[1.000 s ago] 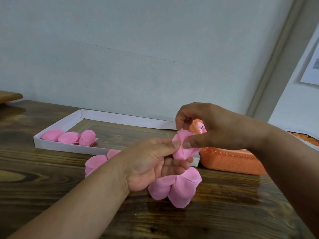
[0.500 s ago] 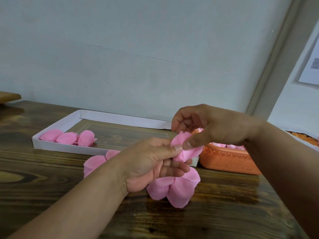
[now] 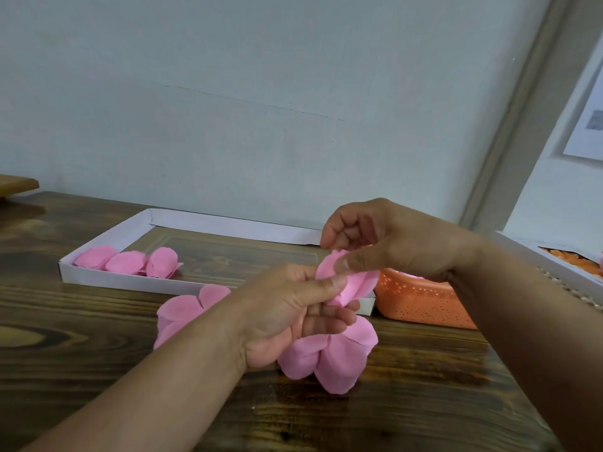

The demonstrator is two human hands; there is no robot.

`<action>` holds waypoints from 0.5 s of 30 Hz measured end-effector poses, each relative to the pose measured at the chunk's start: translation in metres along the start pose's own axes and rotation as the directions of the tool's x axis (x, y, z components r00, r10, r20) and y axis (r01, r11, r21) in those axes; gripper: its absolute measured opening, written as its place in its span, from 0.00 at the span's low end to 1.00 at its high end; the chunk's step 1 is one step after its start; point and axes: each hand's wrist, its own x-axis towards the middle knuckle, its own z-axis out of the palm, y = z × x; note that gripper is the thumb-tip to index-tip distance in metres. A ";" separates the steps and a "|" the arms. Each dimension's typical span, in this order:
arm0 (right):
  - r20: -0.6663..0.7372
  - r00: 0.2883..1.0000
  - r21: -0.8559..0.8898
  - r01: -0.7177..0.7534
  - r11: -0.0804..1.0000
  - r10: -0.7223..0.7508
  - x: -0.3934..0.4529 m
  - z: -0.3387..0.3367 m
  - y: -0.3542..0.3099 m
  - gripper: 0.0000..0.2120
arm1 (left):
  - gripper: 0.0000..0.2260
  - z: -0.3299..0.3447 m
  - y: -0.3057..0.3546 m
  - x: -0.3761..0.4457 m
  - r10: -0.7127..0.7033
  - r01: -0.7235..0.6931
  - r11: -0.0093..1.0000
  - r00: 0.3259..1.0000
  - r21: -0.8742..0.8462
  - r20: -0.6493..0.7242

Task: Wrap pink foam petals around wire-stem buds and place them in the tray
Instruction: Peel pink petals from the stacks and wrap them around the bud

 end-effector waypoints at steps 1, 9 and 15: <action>-0.071 0.997 0.043 0.019 0.999 -0.016 -0.002 0.002 0.002 0.12 | 0.10 0.000 0.000 0.001 0.002 -0.003 0.999 1.000 -0.032 -0.021; -0.823 0.548 0.245 0.102 0.964 0.151 -0.019 0.074 0.041 0.07 | 0.06 -0.003 0.001 0.010 0.036 -0.070 0.983 0.980 -0.168 -0.198; -0.807 0.569 -0.155 0.060 0.986 -0.161 -0.015 0.105 0.045 0.14 | 0.17 -0.001 0.000 0.012 0.019 -0.070 0.979 0.967 -0.191 -0.253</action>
